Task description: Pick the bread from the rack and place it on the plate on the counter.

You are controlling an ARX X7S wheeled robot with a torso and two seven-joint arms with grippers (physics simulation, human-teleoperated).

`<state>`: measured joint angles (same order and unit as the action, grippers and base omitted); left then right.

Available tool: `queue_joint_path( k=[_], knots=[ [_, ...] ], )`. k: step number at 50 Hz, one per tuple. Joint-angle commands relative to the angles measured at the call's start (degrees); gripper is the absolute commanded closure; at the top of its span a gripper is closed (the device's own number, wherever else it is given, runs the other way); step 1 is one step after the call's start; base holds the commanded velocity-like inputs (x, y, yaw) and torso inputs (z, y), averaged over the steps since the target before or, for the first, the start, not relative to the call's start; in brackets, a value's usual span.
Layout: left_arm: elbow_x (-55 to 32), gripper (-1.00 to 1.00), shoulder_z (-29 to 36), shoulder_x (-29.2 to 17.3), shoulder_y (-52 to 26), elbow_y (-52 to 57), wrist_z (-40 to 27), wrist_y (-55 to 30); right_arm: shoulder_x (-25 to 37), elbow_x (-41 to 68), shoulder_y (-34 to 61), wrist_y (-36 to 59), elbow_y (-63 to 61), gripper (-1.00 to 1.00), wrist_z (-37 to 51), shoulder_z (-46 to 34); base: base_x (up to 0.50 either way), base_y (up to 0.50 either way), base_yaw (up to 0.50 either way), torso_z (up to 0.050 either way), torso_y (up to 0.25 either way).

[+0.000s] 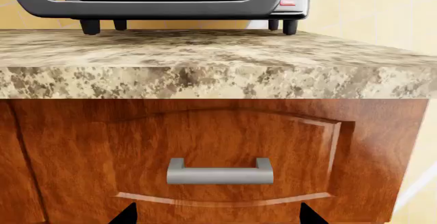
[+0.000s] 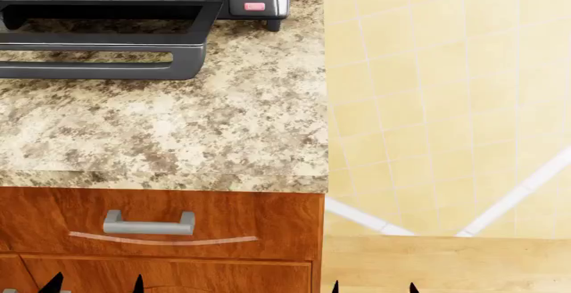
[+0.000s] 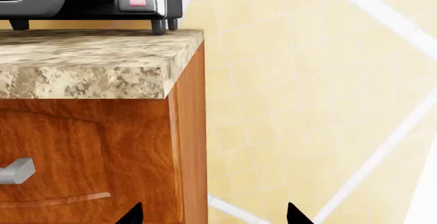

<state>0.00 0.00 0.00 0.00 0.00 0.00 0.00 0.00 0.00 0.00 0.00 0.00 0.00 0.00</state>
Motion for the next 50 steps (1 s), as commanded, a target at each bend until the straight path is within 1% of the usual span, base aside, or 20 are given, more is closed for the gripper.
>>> queue_joint_path(
  k=[1,4,19,21,22,23,24,28,30,33,38,39,40,41,42,44,45,46,50],
  knots=[
    [-0.75,-1.0,0.83,-0.75,-0.03,-0.01,-0.83,-0.01,0.99,1.0,0.32,-0.88,1.16,-1.0,1.19,-1.21,0.0,0.0,0.0,0.0,0.0],
    [-0.51,-1.0,2.02,-1.54,-0.47,-1.08,-2.13,0.03,1.68,-0.06,-0.04,-0.87,0.71,-1.0,3.14,-2.17,0.0,0.0,0.0,0.0,0.0],
    [-1.52,-1.0,4.19,-3.3,0.53,0.61,-5.11,-0.86,3.54,1.84,-0.93,-1.2,-0.21,-1.0,4.8,-4.3,0.0,0.0,0.0,0.0,0.0],
    [-1.9,-1.0,4.49,-3.7,1.32,1.24,-4.81,1.13,3.7,1.88,-0.96,-1.27,-0.17,-1.0,4.98,-4.62,0.0,0.0,0.0,0.0,0.0],
    [-0.66,-1.0,5.29,-4.17,1.88,1.58,-4.89,3.45,3.79,1.98,-0.86,-1.34,0.02,-1.0,5.02,-4.72,0.0,0.0,0.0,0.0,0.0],
    [-1.69,-1.0,5.74,-4.53,2.15,1.99,-3.64,3.76,3.88,1.99,-0.95,-1.13,-0.32,-1.0,5.15,-4.84,0.0,0.0,0.0,0.0,0.0],
    [-0.62,-1.0,5.86,-4.59,2.16,2.29,-4.58,2.58,3.97,2.1,-1.05,-0.9,-0.71,-1.0,5.24,-4.92,0.0,0.0,0.0,0.05,0.018],
    [-1.27,-1.0,5.95,-5.02,3.57,5.27,-4.75,3.46,4.37,2.44,-1.69,0.33,-2.8,-1.0,5.63,-5.23,0.0,0.0,0.0,0.05,0.016],
    [0.37,-1.0,6.45,-5.55,4.38,9.29,-5.54,2.03,4.76,1.94,-2.02,0.39,-3.85,-1.0,6.0,-5.51,0.0,0.0,0.0,0.05,0.018],
    [0.43,-1.0,6.9,-5.99,5.38,13.49,-5.55,-0.27,5.35,1.96,-3.04,2.49,-8.01,-1.0,6.42,-5.53,0.0,0.0,0.0,0.05,0.018],
    [0.14,-1.0,7.31,-6.96,7.53,24.56,-5.46,-8.68,6.4,2.66,-4.42,7.83,-15.54,-1.0,6.73,-5.57,0.0,0.0,0.0,0.05,0.024],
    [-0.04,-1.0,7.1,-7.29,8.03,28.77,-5.44,-11.84,6.82,3.16,-4.52,10.49,-18.95,-1.0,6.47,-5.64,0.0,0.0,0.0,0.05,0.037],
    [-0.46,-1.0,6.95,-7.5,8.21,30.89,-5.3,-13.2,7.07,2.99,-4.18,13.94,-21.36,-1.0,6.74,-5.79,0.0,0.0,0.0,0.05,0.037],
    [-2.48,-1.0,6.65,-7.42,8.21,32.97,-4.55,-15.35,7.53,2.78,-4.03,14.95,-23.25,-1.0,6.68,-5.94,0.0,0.0,0.0,0.05,0.039],
    [-0.88,-1.0,7.29,-7.75,8.08,34.87,-5.2,-17.23,7.71,3.4,-3.66,18.13,-26.34,-1.0,6.75,-5.61,0.0,0.0,0.0,0.05,0.043],
    [-0.98,-1.0,7.38,-8.04,7.85,38.75,-5.27,-20.91,8.35,3.82,-3.08,22.14,-30.94,-1.0,6.7,-5.5,0.0,0.0,0.0,0.05,0.049],
    [-1.0,-1.0,7.47,-8.18,7.84,39.37,-5.25,-21.27,8.56,3.7,-3.02,22.68,-31.77,-1.0,6.72,-5.7,0.0,0.0,0.0,0.05,0.051],
    [-0.84,-1.0,7.61,-8.35,7.55,41.34,-5.34,-23.47,8.85,3.4,-2.53,25.27,-33.76,-1.0,6.87,-6.07,0.0,0.0,0.0,0.05,0.049],
    [-0.86,-1.0,7.37,-9.12,5.88,46.87,-5.33,-29.96,9.69,3.1,-1.04,29.94,-37.2,-1.0,6.99,-6.49,0.0,0.0,0.0,0.05,0.049]
  ],
)
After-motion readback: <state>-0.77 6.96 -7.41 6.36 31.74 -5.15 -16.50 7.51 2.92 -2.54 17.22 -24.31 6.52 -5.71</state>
